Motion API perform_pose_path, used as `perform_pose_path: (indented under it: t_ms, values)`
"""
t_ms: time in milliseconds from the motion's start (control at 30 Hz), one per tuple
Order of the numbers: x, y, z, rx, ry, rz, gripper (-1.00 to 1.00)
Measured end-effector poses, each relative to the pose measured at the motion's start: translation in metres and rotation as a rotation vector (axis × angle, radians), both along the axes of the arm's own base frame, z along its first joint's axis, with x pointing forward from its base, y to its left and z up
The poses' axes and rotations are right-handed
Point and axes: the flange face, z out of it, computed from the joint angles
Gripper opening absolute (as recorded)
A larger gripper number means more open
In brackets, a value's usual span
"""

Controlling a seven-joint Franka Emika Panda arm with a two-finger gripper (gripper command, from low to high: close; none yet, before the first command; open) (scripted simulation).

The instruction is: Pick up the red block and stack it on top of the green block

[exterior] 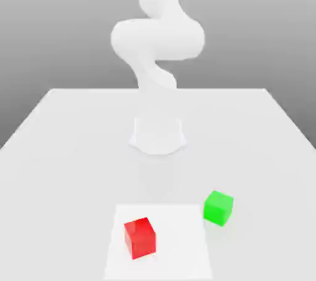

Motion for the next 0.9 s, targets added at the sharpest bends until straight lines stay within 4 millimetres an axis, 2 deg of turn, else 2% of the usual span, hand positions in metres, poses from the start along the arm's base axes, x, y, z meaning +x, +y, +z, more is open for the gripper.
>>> perform_pose_path:
  t_ms: [167,267,367,533,733,900]
  values:
    - [0.054,-0.008,-0.099,0.105,0.152,-0.205,0.0]
    - [0.073,-0.014,-0.16,0.162,0.237,-0.33,0.0]
    - [0.084,-0.022,-0.221,0.216,0.319,-0.456,0.0]
    - [0.083,-0.032,-0.323,0.3,0.452,-0.674,0.0]
    - [0.054,-0.038,-0.436,0.39,0.608,-0.948,0.0]
    - [0.047,-0.036,-0.499,0.405,0.637,-0.999,0.0]
